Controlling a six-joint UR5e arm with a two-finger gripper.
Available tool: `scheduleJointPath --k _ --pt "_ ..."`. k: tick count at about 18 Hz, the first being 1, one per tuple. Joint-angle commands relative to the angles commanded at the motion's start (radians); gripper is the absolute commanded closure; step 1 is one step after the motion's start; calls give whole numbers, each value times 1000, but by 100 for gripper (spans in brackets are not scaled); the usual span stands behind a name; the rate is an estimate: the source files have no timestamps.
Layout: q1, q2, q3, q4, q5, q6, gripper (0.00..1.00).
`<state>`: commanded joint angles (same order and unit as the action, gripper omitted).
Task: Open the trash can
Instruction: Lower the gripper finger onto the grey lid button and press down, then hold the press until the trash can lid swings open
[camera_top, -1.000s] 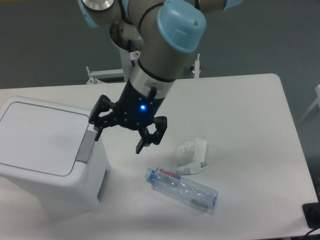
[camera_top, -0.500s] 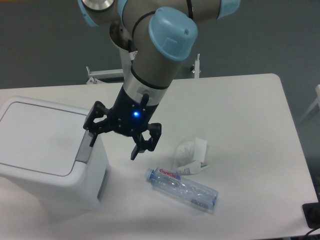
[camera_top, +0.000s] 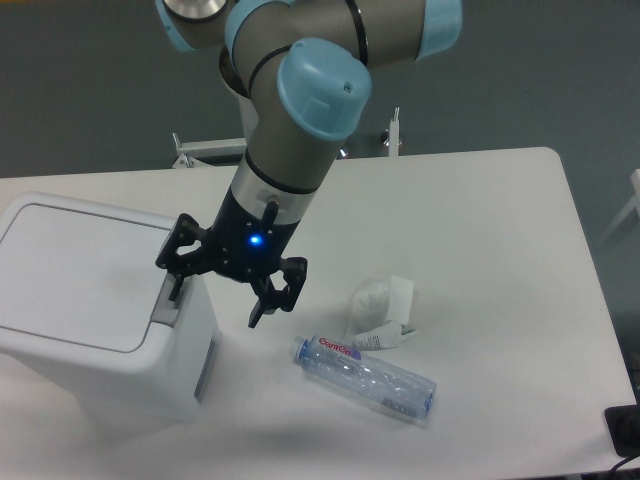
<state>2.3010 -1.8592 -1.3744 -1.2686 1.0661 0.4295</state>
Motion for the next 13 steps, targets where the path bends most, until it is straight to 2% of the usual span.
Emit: scheduleJointPath --k 13 --pt "0 2 15 0 0 2 0"
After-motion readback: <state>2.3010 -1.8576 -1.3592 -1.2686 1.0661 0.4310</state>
